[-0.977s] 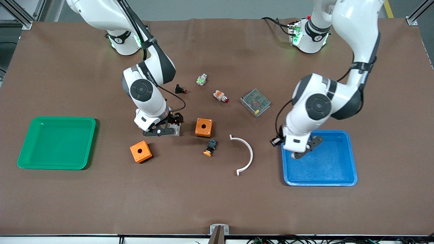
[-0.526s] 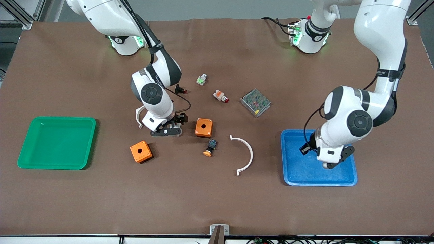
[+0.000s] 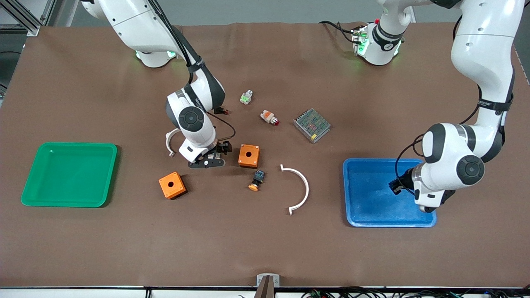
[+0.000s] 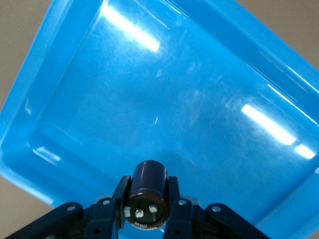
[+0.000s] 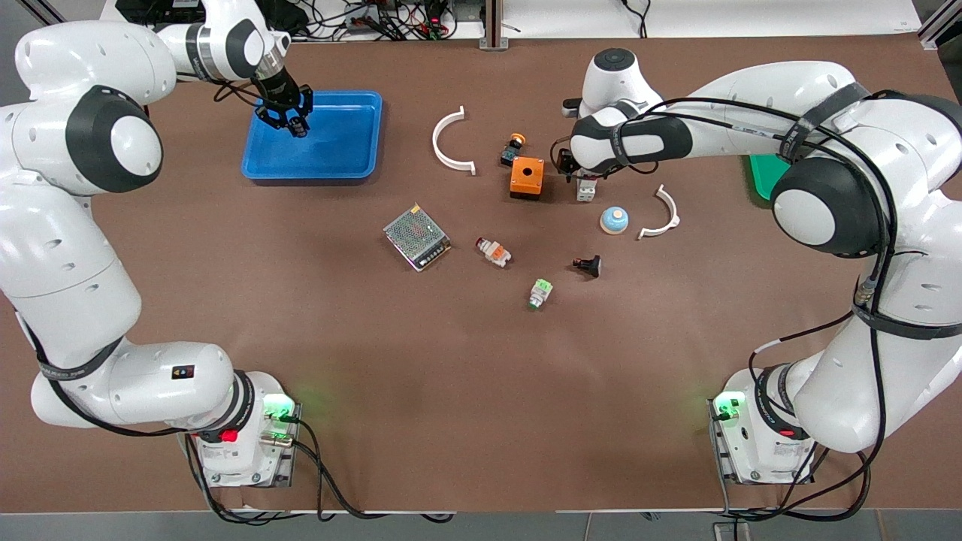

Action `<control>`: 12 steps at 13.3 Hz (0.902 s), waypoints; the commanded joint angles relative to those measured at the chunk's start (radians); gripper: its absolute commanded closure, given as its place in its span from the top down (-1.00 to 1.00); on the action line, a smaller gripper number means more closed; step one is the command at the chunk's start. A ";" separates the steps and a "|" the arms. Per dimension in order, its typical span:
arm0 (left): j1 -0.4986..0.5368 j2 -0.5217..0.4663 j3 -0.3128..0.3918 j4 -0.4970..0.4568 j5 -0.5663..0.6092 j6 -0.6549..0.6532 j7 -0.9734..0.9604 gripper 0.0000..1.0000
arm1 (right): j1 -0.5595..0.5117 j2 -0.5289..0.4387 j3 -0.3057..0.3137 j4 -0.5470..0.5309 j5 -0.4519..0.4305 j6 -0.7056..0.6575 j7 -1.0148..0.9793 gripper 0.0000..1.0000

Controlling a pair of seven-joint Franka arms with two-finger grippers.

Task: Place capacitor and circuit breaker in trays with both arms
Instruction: 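Lower the capacitor into the blue tray and open the left gripper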

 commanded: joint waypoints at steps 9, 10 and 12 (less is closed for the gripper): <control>0.000 -0.024 -0.010 0.028 0.021 0.044 0.027 1.00 | -0.031 -0.059 -0.003 0.056 -0.002 -0.131 0.023 -0.58; -0.002 -0.062 -0.013 0.036 0.021 0.008 0.028 1.00 | -0.048 -0.083 -0.003 0.086 -0.002 -0.206 0.022 -0.58; -0.002 -0.138 -0.013 0.083 0.021 -0.093 0.117 1.00 | -0.097 -0.134 -0.004 0.161 -0.003 -0.378 0.013 -0.58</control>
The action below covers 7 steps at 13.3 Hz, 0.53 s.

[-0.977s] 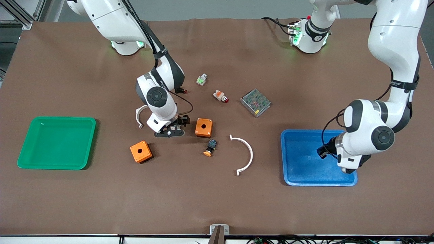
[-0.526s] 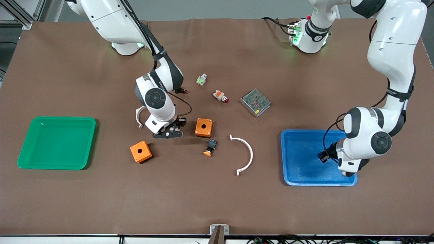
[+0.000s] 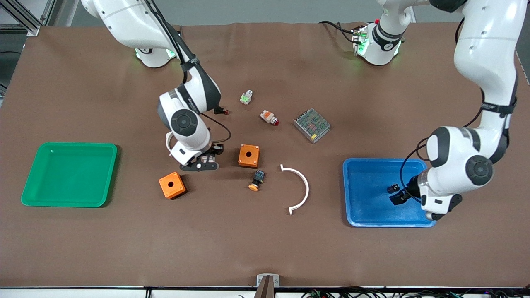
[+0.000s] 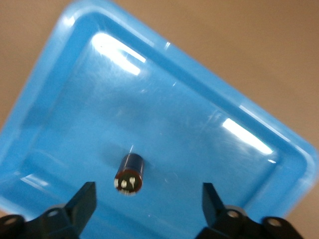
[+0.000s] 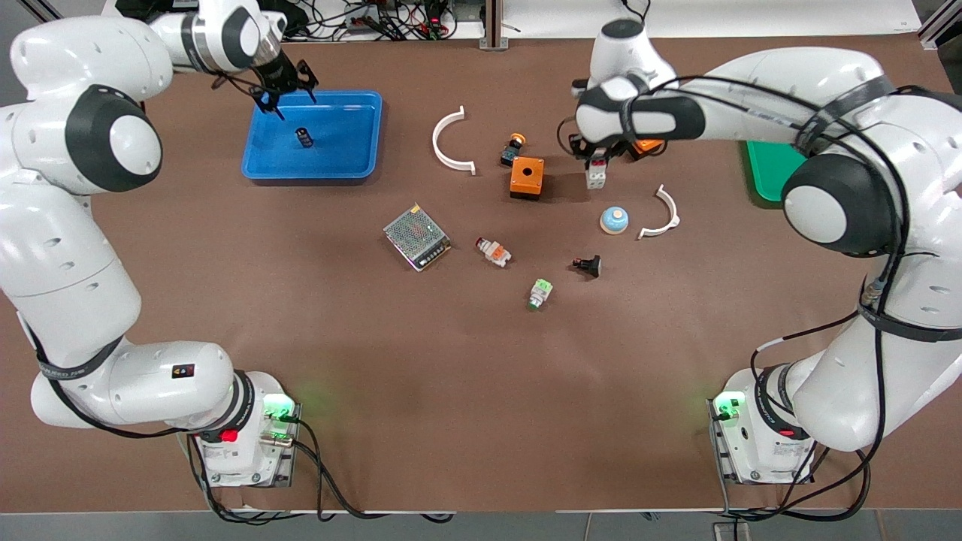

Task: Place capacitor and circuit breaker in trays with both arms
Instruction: 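Lower the capacitor into the blue tray and open the left gripper, then carry the breaker to the green tray while the left gripper withdraws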

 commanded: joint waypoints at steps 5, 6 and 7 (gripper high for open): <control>0.003 -0.269 0.005 0.161 0.022 -0.414 0.310 1.00 | -0.274 -0.145 0.011 0.235 -0.011 -0.499 -0.173 -0.59; 0.002 -0.316 0.002 0.161 0.022 -0.453 0.324 1.00 | -0.328 -0.145 0.011 0.259 -0.015 -0.530 -0.233 -0.59; 0.003 -0.360 0.002 0.161 0.021 -0.485 0.351 1.00 | -0.377 -0.145 0.009 0.266 -0.018 -0.538 -0.294 -0.59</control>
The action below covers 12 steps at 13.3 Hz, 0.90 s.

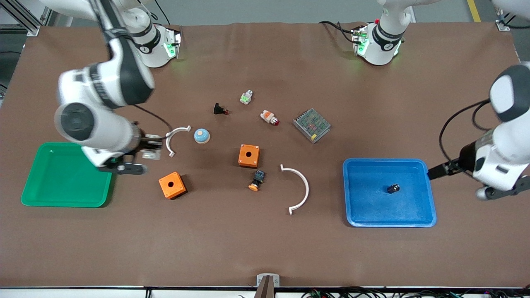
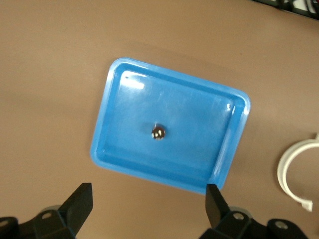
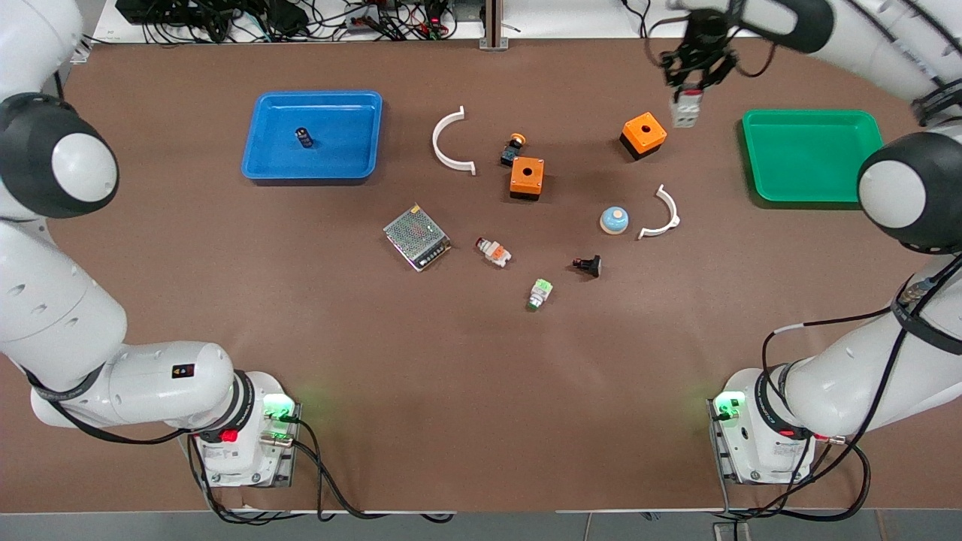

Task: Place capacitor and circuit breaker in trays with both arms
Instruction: 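Carry the breaker to the green tray while the left gripper withdraws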

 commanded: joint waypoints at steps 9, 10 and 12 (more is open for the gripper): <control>-0.101 -0.314 0.112 -0.029 0.011 -0.295 0.212 1.00 | -0.474 0.134 0.019 0.026 -0.076 0.186 -0.499 -0.59; -0.103 -0.332 0.114 -0.054 0.011 -0.293 0.214 1.00 | -0.501 0.171 0.019 0.028 -0.076 0.240 -0.503 -0.59; -0.101 -0.341 0.109 -0.068 0.009 -0.293 0.209 1.00 | -0.535 0.231 0.019 0.028 -0.078 0.323 -0.518 -0.58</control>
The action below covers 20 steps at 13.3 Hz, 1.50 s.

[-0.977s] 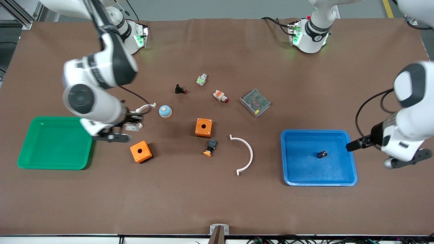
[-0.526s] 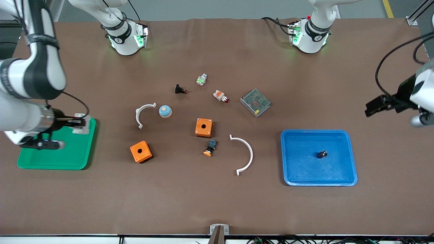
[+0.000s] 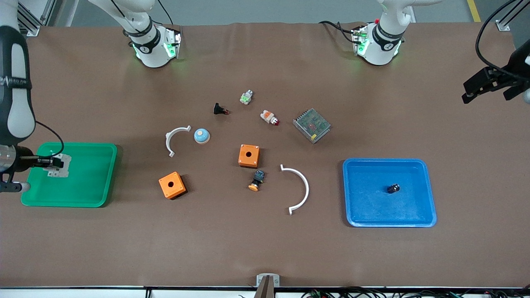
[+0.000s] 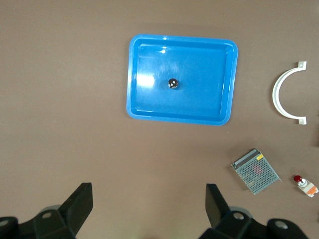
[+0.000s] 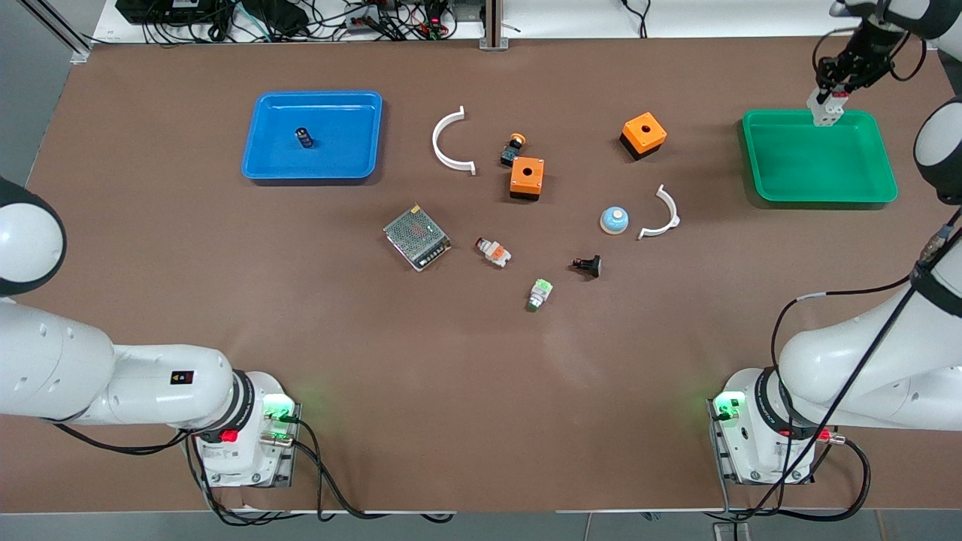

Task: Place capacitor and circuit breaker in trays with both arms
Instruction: 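Carry the breaker to the green tray while the left gripper withdraws, then lower the breaker into the green tray and open the right gripper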

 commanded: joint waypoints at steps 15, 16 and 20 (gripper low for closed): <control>-0.012 0.014 0.007 -0.023 0.005 0.003 0.003 1.00 | -0.116 0.169 0.024 -0.050 -0.012 0.272 -0.123 -0.55; -0.015 0.014 0.007 -0.023 0.005 0.002 0.001 1.00 | -0.116 0.172 0.024 -0.050 -0.002 0.275 -0.123 -0.53; -0.011 0.012 0.007 -0.025 0.002 0.002 0.007 1.00 | -0.118 0.180 0.024 -0.060 0.005 0.304 -0.124 0.07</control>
